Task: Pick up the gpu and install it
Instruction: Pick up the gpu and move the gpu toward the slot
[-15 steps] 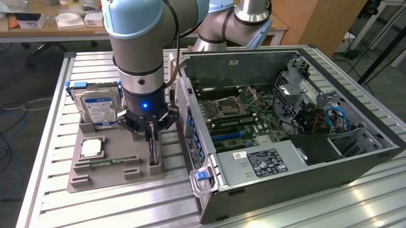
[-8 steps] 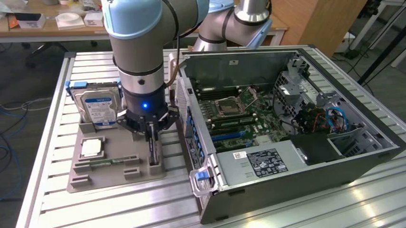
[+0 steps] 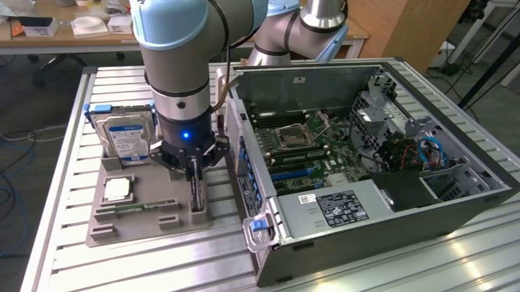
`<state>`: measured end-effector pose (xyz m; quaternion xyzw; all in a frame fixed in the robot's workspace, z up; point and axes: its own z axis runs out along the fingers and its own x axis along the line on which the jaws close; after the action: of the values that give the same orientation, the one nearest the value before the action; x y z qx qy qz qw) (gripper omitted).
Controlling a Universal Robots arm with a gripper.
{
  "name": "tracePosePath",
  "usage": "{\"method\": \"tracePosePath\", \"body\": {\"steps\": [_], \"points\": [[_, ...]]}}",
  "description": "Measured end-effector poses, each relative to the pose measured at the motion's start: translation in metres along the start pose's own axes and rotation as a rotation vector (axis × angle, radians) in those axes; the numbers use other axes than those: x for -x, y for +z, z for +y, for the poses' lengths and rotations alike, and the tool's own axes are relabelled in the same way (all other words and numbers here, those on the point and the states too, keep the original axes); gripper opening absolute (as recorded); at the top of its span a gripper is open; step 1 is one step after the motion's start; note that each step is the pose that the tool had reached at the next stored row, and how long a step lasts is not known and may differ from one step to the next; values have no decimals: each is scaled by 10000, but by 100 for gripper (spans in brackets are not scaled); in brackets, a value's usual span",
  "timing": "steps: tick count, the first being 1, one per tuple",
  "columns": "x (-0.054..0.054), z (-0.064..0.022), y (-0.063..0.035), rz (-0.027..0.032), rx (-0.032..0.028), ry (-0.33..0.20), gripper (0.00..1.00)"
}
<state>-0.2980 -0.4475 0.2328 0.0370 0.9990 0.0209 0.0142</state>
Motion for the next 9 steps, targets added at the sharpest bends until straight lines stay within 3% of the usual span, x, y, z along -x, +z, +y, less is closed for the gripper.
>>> {"method": "tracePosePath", "body": {"steps": [4, 9], "points": [[1, 2, -12, -10, 9, 0, 26], [3, 5, -106, 0, 0, 1, 26]]}}
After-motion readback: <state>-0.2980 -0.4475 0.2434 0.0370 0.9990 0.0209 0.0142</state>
